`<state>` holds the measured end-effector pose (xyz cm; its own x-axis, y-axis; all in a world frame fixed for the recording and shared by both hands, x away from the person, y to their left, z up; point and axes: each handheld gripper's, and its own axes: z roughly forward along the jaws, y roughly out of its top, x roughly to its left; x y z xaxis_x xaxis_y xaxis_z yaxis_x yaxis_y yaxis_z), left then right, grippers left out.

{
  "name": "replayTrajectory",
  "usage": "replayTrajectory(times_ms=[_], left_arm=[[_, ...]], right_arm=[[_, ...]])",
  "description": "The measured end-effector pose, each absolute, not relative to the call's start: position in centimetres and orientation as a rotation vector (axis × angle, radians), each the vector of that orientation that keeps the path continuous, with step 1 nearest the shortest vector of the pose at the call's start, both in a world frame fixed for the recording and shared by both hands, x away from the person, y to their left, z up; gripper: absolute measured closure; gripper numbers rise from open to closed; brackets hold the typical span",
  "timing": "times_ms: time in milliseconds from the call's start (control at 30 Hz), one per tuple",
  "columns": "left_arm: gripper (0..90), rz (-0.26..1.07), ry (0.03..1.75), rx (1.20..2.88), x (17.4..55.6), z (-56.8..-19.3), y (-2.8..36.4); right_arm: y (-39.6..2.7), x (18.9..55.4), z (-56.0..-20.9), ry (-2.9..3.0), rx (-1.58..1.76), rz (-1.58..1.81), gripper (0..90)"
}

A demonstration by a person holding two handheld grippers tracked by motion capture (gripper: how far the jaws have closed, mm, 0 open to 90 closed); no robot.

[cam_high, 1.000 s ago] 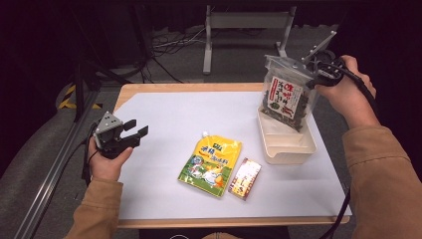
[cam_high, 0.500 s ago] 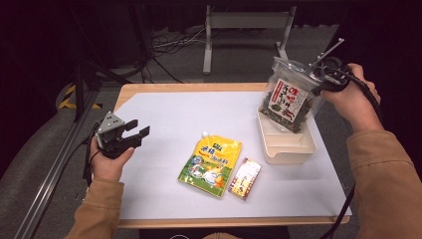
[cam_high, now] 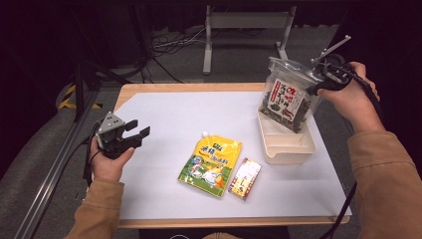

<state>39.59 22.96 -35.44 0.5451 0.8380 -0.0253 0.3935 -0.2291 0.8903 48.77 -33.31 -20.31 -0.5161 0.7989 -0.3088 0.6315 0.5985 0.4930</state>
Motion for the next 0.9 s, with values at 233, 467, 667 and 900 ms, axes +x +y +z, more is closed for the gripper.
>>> replayTrajectory(times_ms=[233, 467, 667, 900], left_arm=[[46.6, 0.581, 1.013, 1.837, 39.6, -35.5, 22.8], [45.6, 0.564, 0.998, 1.829, 39.5, -35.4, 22.6], [43.1, 0.539, 0.980, 1.840, 39.6, -35.2, 22.0], [36.8, 0.510, 0.950, 1.855, 39.7, -35.1, 21.1]], right_arm=[[-33.1, 48.1, -19.4, 2.290, 1.103, 0.504, 41.9], [-33.3, 47.3, -18.0, 2.228, 1.074, 0.565, 39.8], [-33.1, 46.1, -16.9, 2.187, 1.043, 0.619, 39.8], [-32.4, 44.3, -16.2, 2.185, 1.020, 0.710, 39.4]])
